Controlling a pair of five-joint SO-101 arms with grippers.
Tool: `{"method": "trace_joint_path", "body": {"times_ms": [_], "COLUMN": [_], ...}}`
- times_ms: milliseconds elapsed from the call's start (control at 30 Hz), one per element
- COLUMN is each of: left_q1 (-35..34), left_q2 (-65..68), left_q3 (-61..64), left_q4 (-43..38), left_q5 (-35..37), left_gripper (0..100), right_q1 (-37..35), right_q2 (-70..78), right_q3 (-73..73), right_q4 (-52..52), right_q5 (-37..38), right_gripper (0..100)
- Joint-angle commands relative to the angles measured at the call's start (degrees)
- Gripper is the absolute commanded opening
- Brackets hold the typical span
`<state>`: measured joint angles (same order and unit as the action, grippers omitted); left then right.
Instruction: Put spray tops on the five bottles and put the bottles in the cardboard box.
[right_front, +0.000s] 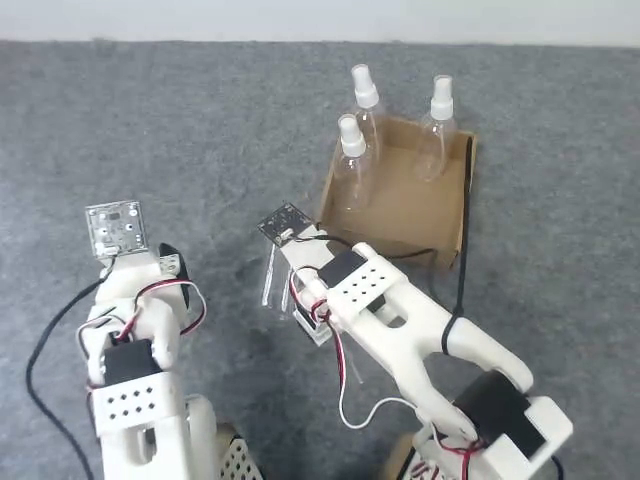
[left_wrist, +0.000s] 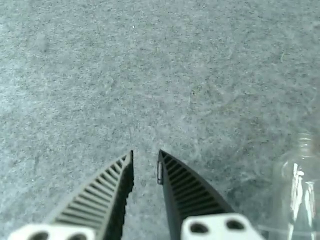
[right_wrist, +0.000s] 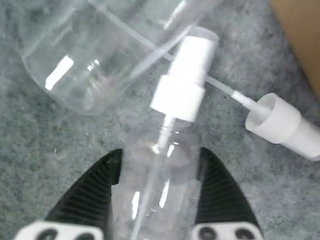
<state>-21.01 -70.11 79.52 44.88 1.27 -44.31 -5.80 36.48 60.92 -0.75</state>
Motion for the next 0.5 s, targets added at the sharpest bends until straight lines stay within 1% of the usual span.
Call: {"method": "trace_joint_path", "body": {"times_ms": [0, 100, 200, 367, 467], "left_q1": [-0.26, -0.26, -0.26, -0.26, -0.26], "left_q2": [-0.62, -0.62, -0.62, -0.62, -0.62], "left_q3": [-0.31, -0.31, -0.31, -0.31, -0.31], "left_q4": [-1.41, -1.41, -1.41, -1.41, -1.41], "left_q5": [-0.18, -0.18, -0.18, -0.18, -0.18], "left_gripper": [8, 8, 8, 8, 8], "right_q1": [-0.04, 0.04, 0.04, 0.04, 0.04], "right_q2": [-1.36, -1.45, -1.89, -8.31, -12.35], "right_q3": [-1.14, -1.49, -3.43, -3.52, -1.85], "right_q4": [0.75, 1.45, 4.53, 5.93, 5.76], "right_q5": [0.79, 0.79, 0.7, 0.7, 0.7], "right_gripper": [2.6, 2.6, 2.6, 2.6, 0.3]}}
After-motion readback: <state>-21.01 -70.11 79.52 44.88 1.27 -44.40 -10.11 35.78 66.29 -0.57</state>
